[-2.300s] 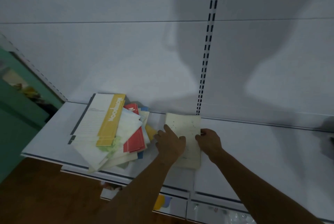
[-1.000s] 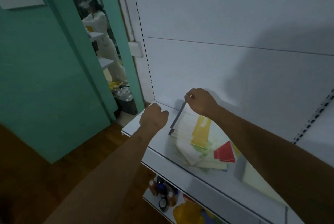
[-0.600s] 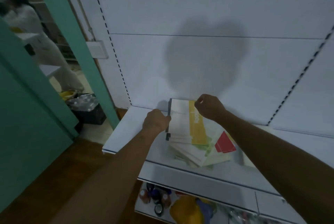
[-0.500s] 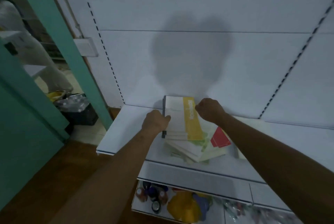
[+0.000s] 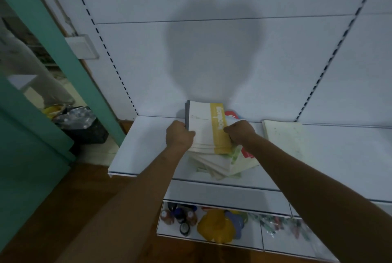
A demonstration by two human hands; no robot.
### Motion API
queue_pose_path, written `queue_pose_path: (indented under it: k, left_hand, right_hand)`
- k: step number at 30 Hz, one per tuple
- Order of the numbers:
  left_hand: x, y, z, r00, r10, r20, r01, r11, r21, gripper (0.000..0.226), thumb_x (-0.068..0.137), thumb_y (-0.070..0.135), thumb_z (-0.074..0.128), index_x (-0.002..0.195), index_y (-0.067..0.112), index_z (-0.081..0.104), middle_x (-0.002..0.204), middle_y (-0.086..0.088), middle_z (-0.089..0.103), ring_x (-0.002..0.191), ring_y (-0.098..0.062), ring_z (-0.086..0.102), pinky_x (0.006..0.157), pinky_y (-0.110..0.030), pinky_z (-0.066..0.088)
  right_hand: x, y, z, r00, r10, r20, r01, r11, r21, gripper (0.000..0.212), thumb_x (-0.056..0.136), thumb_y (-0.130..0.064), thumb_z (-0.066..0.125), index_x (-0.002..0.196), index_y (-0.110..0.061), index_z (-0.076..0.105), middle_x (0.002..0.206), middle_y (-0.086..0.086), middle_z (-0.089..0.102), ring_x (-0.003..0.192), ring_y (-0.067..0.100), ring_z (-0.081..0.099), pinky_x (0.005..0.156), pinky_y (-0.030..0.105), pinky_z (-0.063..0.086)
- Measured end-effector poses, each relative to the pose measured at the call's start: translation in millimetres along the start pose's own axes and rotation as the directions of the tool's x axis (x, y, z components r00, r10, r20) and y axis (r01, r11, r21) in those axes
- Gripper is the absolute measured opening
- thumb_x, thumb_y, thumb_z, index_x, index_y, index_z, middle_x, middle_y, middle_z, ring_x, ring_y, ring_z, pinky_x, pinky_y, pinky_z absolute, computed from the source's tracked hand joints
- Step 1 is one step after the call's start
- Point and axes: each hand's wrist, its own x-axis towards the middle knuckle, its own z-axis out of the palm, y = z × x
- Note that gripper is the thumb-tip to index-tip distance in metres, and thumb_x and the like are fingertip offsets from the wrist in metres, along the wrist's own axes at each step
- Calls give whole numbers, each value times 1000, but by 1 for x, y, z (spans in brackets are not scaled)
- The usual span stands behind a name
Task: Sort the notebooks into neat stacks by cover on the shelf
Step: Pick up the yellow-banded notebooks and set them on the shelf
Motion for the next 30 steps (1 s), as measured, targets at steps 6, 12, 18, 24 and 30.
queue_pose_path:
  k: [6,12,18,24,30]
  left_hand:
    - [-4,16,-12,963,-180,199,246,887,-391,30,83,2,70,112,-6,65,96,-14,66,64,-21,60,46,-22,51]
    - [-8,27,-21,936,-111,334,279,814,-510,36,86,-9,60,120,0,56,112,-15,65,88,-28,63,72,-38,56]
    - [-4,45,-12,979,-46,201,160,783,-601,33,85,4,68,113,8,50,111,-12,62,97,-26,63,83,-39,55]
    - [-5,52,-5,988,131,-86,-156,872,-465,11,92,8,59,92,12,49,96,-14,64,85,-24,60,78,-32,50]
    - [-8,48,-6,981,157,-114,-193,855,-481,22,91,0,57,95,21,52,96,-9,70,91,-25,67,83,-39,55]
  right_hand:
    - [1,-2,-6,997,79,16,-80,981,177,48,90,-32,60,127,-2,49,101,9,56,88,25,58,73,31,51]
    - [-7,-10,-22,996,20,90,-54,917,396,38,95,-28,54,128,-7,53,103,7,59,80,19,59,76,33,50]
    - [-10,-12,-47,983,-180,-24,172,882,439,25,95,-22,54,115,-10,64,107,11,68,93,27,66,84,45,54]
    - [-11,-5,-64,937,-341,-71,329,801,500,19,93,-12,57,109,-16,67,106,13,69,96,30,65,88,43,53]
    - [-10,-3,-61,925,-377,-49,354,806,474,19,91,-2,57,104,-12,67,105,19,66,102,37,63,94,52,50]
